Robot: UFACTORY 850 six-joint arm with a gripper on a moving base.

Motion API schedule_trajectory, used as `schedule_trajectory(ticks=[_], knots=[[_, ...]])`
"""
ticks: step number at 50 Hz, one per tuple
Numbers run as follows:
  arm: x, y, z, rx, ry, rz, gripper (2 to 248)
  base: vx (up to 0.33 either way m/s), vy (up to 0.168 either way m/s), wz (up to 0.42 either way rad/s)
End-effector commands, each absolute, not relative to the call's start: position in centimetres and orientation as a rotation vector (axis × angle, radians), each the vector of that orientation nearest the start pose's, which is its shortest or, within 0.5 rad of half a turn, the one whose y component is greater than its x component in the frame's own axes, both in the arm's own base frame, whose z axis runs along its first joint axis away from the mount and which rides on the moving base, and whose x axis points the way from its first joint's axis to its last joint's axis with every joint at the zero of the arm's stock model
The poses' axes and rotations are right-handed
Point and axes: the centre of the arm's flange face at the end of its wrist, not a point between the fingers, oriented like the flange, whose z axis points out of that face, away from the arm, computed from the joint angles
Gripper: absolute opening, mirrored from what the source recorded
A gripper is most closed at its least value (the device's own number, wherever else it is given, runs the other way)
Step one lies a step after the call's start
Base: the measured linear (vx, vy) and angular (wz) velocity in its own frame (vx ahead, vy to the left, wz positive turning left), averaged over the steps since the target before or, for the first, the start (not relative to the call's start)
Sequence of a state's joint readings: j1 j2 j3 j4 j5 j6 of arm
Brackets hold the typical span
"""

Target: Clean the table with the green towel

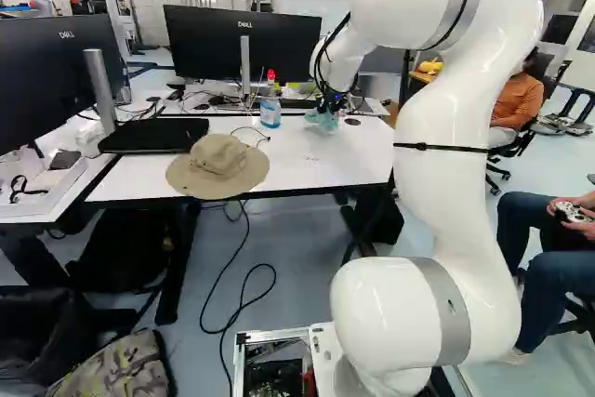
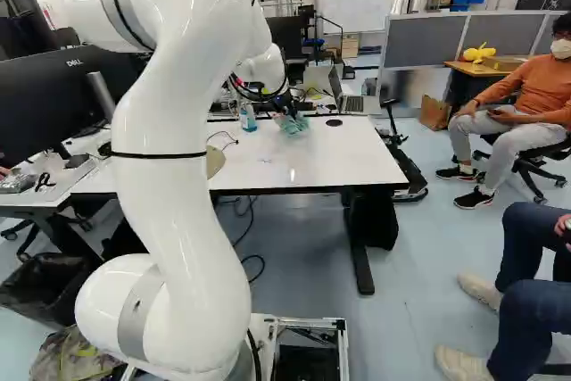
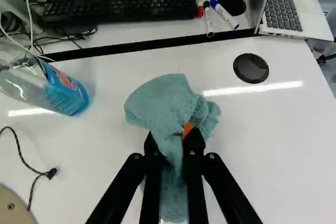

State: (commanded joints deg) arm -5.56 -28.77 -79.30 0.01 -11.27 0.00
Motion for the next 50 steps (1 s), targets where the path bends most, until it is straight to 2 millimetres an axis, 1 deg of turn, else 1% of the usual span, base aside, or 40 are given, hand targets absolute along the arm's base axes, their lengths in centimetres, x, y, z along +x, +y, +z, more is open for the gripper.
schedule_trajectory(ticks=[19, 31, 38, 50], knots=[[70.1, -7.9, 47.8, -2.970, 0.168, -1.130, 49, 0.000, 0.000, 0.000], [72.3, -8.2, 47.5, -2.959, 0.168, -1.159, 49, 0.000, 0.000, 0.000], [73.6, -8.3, 46.9, -2.952, 0.165, -1.179, 49, 0.000, 0.000, 0.000], [74.1, -7.9, 45.6, -2.948, 0.157, -1.186, 49, 0.000, 0.000, 0.000]])
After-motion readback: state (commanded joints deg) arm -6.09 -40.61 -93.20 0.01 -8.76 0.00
